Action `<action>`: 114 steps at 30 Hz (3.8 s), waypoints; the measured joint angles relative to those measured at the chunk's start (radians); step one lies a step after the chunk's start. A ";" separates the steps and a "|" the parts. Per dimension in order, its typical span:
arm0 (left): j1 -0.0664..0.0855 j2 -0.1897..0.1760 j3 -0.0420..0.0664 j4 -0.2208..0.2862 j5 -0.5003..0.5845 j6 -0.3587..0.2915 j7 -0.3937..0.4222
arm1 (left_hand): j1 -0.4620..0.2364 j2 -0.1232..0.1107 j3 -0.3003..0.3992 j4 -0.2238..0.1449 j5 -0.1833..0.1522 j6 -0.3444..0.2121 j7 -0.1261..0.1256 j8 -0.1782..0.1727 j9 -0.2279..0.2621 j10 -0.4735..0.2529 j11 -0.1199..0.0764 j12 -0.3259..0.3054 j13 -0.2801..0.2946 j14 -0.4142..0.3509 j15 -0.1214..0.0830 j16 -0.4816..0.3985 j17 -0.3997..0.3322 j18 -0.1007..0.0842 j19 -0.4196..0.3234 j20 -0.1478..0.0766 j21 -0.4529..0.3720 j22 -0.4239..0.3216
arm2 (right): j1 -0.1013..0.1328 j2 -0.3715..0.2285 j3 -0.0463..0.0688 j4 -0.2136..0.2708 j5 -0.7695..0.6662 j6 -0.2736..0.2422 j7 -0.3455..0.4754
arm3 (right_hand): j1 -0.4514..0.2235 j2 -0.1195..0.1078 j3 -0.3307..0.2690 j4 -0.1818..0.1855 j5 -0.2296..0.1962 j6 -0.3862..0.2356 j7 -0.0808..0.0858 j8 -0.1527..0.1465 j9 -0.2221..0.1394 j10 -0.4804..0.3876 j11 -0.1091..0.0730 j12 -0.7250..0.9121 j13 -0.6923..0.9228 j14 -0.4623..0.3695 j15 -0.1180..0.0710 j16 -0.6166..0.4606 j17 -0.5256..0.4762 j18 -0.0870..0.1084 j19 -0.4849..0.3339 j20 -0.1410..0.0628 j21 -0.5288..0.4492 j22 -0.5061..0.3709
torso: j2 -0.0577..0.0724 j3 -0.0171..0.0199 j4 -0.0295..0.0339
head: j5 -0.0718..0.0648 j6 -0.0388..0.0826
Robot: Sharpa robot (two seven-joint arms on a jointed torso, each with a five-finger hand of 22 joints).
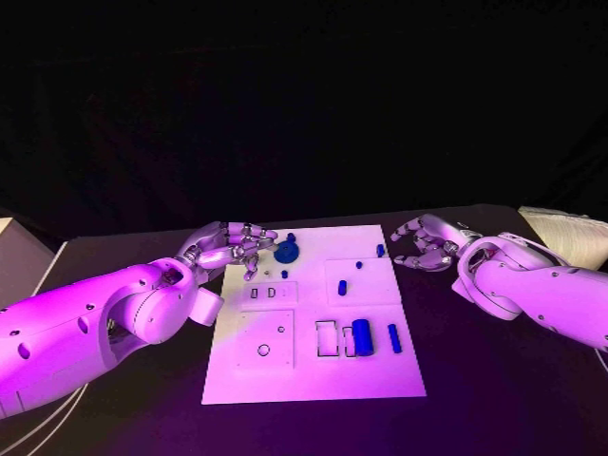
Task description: Assemble the parts on the task board
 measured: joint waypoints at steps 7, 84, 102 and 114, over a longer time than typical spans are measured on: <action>-0.002 0.001 0.000 -0.001 0.000 0.001 0.000 | 0.000 0.000 0.000 0.000 0.000 0.000 0.000 0.000 0.000 0.000 0.000 0.000 0.000 0.000 0.000 0.000 0.000 0.000 0.000 0.000 0.000 -0.001 | -0.004 0.036 0.000 -0.045 -0.001 0.003 -0.001 | 0.004 0.004 -0.003 0.003 0.000 0.000 0.000 0.000 -0.001 0.000 0.000 0.000 0.000 0.000 0.000 0.000 0.002 0.000 0.000 0.000 0.000 0.000 | 0.004 0.0022 0.0023 | 0.001 -0.003; -0.009 0.000 0.000 -0.008 0.000 0.006 -0.001 | -0.005 0.005 0.000 0.000 0.000 -0.004 -0.003 0.000 -0.001 0.000 0.000 0.000 -0.003 0.000 0.000 0.000 0.000 0.000 -0.004 -0.004 -0.004 -0.007 | -0.006 0.091 -0.001 -0.080 0.018 -0.082 -0.026 | -0.006 0.066 0.061 0.000 0.018 0.147 -0.050 0.092 0.034 0.038 -0.030 0.026 0.000 0.000 -0.025 0.019 0.040 0.000 0.000 -0.022 0.000 0.000 | 0.012 0.0055 0.0060 | 0.007 -0.022; -0.015 0.003 0.000 -0.022 0.000 0.006 -0.001 | -0.005 0.005 0.000 0.000 0.000 -0.003 -0.003 0.000 0.000 0.000 0.000 0.000 -0.003 0.000 0.000 0.000 0.000 0.000 -0.006 -0.001 -0.008 -0.009 | 0.067 0.101 0.003 0.148 0.062 -0.104 -0.070 | -0.006 0.065 0.061 0.000 0.017 0.150 -0.046 0.096 0.034 0.041 -0.034 0.034 0.000 0.000 -0.025 0.019 0.037 0.000 0.000 -0.022 0.000 0.000 | 0.001 -0.0052 -0.0004 | 0.011 -0.015; -0.017 0.008 0.000 -0.043 0.005 0.004 -0.001 | -0.009 0.009 0.000 0.000 0.000 -0.003 -0.003 0.000 0.000 0.000 0.000 0.000 -0.003 0.000 0.000 0.000 0.000 0.000 -0.006 -0.001 -0.008 -0.009 | 0.055 0.233 -0.011 0.189 0.071 -0.072 -0.118 | -0.013 0.064 0.061 0.000 0.017 0.147 -0.043 0.096 0.037 0.041 -0.034 0.034 0.000 0.000 -0.025 0.019 0.034 0.000 0.000 -0.022 0.000 0.000 | -0.012 -0.0200 0.0060 | 0.016 -0.020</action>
